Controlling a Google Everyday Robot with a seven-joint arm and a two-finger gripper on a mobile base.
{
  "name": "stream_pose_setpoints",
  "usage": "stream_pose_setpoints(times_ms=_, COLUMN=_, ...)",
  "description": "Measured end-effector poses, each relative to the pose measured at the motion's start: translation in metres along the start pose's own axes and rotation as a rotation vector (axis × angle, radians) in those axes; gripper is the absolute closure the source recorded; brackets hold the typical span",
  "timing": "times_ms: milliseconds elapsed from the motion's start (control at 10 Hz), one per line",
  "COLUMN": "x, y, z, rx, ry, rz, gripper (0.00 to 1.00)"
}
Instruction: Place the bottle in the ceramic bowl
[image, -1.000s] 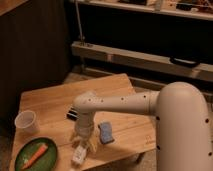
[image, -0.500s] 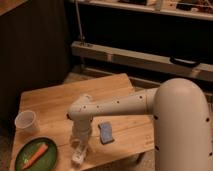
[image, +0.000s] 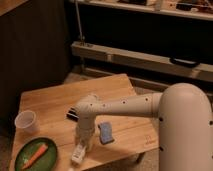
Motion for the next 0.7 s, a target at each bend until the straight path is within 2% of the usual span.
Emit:
stream_pose_setpoints(times_ms=100, x=-0.002, y=0.000, z=-0.007, rx=-0.004, ry=-0.003, rz=0.004, gripper=0.92)
stream_pose_setpoints(times_ms=200, x=-0.004, y=-0.001, z=-0.017, rx=-0.008, ry=-0.010, rz=0.012, gripper=0.98)
stream_pose_setpoints(times_ms=400, x=-0.016, y=-0.013, z=-0.052, rx=-0.031, ry=-0.032, rz=0.043, gripper=1.00)
stream_pose_setpoints(times_ms=600, x=-0.028, y=-0.028, z=-0.088, rx=-0.026, ry=-0.074, rz=0.085, gripper=1.00)
stream_pose_setpoints(times_ms=700, x=-0.036, y=-0.039, z=-0.094, rx=-0.024, ry=-0.087, rz=0.082, gripper=1.00)
